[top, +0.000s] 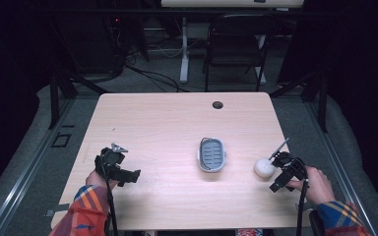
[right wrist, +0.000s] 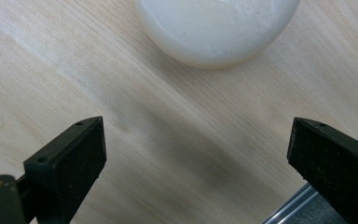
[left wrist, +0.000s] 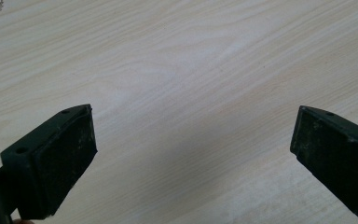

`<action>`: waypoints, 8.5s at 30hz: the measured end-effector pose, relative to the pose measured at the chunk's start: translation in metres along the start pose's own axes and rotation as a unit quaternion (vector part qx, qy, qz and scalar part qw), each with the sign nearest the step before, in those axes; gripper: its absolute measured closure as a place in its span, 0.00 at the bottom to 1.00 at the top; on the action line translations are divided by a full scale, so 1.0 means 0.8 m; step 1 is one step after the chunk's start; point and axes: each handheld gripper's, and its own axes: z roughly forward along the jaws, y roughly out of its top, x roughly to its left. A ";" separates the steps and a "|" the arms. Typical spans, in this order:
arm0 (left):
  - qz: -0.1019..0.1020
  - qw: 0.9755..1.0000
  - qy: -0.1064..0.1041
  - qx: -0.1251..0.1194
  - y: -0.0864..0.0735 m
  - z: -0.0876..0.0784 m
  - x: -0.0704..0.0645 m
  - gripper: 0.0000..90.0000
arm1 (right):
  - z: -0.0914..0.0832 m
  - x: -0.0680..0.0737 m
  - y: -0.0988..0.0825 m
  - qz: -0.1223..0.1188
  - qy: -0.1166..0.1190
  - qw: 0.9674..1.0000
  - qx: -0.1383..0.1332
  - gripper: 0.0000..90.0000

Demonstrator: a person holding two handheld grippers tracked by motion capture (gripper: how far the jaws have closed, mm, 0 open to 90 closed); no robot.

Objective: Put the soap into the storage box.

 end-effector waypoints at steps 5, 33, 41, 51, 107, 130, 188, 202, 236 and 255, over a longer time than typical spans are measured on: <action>0.000 1.000 -0.001 0.000 0.000 0.000 0.000 0.00 | 0.000 0.000 0.000 0.001 -0.001 1.000 -0.002 0.04; 0.002 1.000 -0.007 0.004 0.001 0.001 0.000 0.00 | -0.003 0.005 0.010 -0.018 -0.023 1.000 -0.011 0.03; 0.002 1.000 -0.007 0.005 0.001 0.001 0.000 0.00 | -0.001 0.007 0.019 -0.026 -0.036 0.999 -0.023 0.03; 0.004 1.000 -0.007 0.006 0.001 0.002 0.000 0.00 | -0.002 0.007 0.035 -0.028 -0.034 0.999 -0.032 0.00; 0.004 1.000 -0.009 0.010 0.001 0.003 0.000 0.00 | 0.007 -0.003 0.082 -0.051 -0.002 0.999 -0.014 0.27; 0.005 1.000 -0.011 0.011 0.002 0.003 -0.001 0.00 | -0.008 0.001 0.099 -0.068 -0.010 0.997 -0.032 0.27; 0.010 1.000 -0.007 0.015 0.001 0.004 -0.003 0.00 | -0.070 0.039 0.169 -0.136 -0.033 0.990 -0.029 0.27; 0.010 1.000 -0.007 0.018 0.001 0.004 -0.003 0.00 | -0.086 0.042 0.182 -0.144 -0.039 0.988 -0.029 0.27; 0.012 1.000 -0.008 0.018 0.001 0.004 -0.003 0.00 | -0.111 0.097 0.232 -0.194 -0.037 0.979 -0.046 0.27; 0.013 1.000 -0.009 0.018 0.001 0.004 -0.003 0.00 | -0.083 0.127 0.262 -0.219 -0.021 0.975 -0.032 0.27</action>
